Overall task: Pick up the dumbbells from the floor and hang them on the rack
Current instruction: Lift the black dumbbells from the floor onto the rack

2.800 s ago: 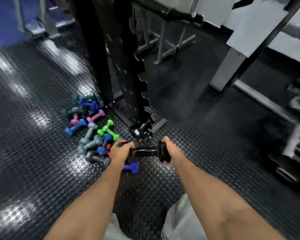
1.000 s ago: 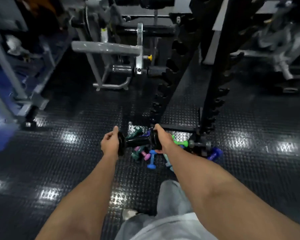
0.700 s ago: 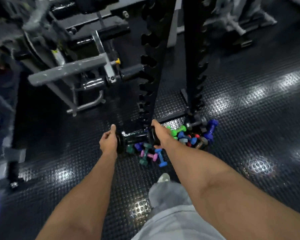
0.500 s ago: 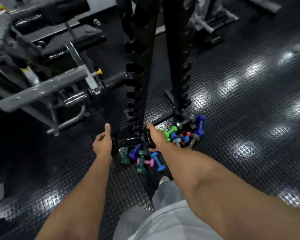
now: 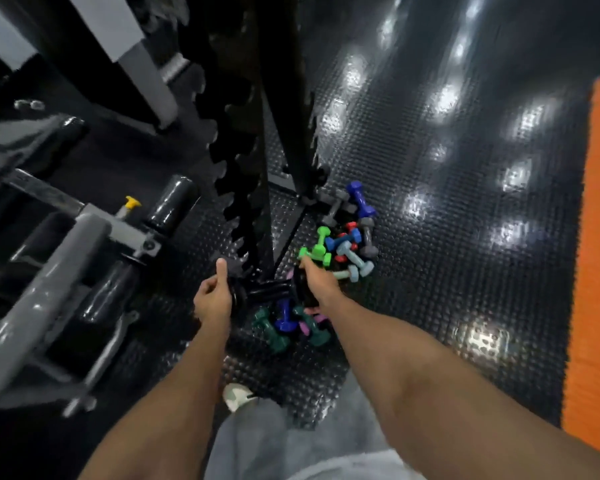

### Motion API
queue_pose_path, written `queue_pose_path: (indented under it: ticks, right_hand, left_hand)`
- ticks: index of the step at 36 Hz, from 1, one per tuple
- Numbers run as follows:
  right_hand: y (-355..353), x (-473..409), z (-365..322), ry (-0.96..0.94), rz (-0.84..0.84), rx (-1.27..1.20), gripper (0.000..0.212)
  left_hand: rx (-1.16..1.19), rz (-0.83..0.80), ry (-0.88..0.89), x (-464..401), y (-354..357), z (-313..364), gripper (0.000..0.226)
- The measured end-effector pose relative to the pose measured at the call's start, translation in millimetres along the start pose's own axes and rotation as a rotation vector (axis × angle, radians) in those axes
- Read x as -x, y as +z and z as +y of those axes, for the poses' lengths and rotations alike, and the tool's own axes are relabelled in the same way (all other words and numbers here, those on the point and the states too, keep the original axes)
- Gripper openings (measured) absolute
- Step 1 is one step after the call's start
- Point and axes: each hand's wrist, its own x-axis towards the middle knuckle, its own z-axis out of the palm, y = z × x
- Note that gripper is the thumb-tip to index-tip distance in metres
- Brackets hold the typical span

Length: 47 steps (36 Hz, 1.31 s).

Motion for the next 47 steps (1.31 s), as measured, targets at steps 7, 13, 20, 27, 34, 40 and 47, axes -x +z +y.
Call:
queue_pose_path:
  ticks: [7,13,20,27,34,40,47]
  right_hand:
    - [57.8,-40.0,44.5,-0.070,0.134,-0.072,0.053]
    - [90.7,-105.7,68.3,-0.037,0.148,-0.184,0.052]
    - [119.3,-198.8,92.8,-0.085,0.156,-0.229,0.054]
    - [154.8,-322.5,125.6,-0.232,0.316,-0.269,0.051]
    - [168.4,-423.2,137.3,-0.398,0.464,-0.223,0.045]
    - [172.2,-464.5,129.7,-0.455,0.497,-0.277,0.045]
    - [168.4,-479.1,118.3,-0.505,0.517,-0.278,0.049]
  left_hand:
    - [-0.131,-0.167,0.063,-74.7,-19.3,-20.0,0.061]
    - [-0.201,-0.254,0.112,-144.1,-7.1,-49.7,0.054]
    - [-0.215,-0.312,0.167,-241.2,28.1,-98.5,0.061]
    - [-0.070,-0.353,0.190,-333.5,73.0,-152.8,0.051]
    - [0.067,-0.363,0.233,-422.4,113.8,-204.1,0.048]
    - [0.146,-0.370,0.184,-457.2,139.2,-214.3,0.057]
    - [0.162,-0.369,0.218,-474.9,158.4,-208.0,0.060]
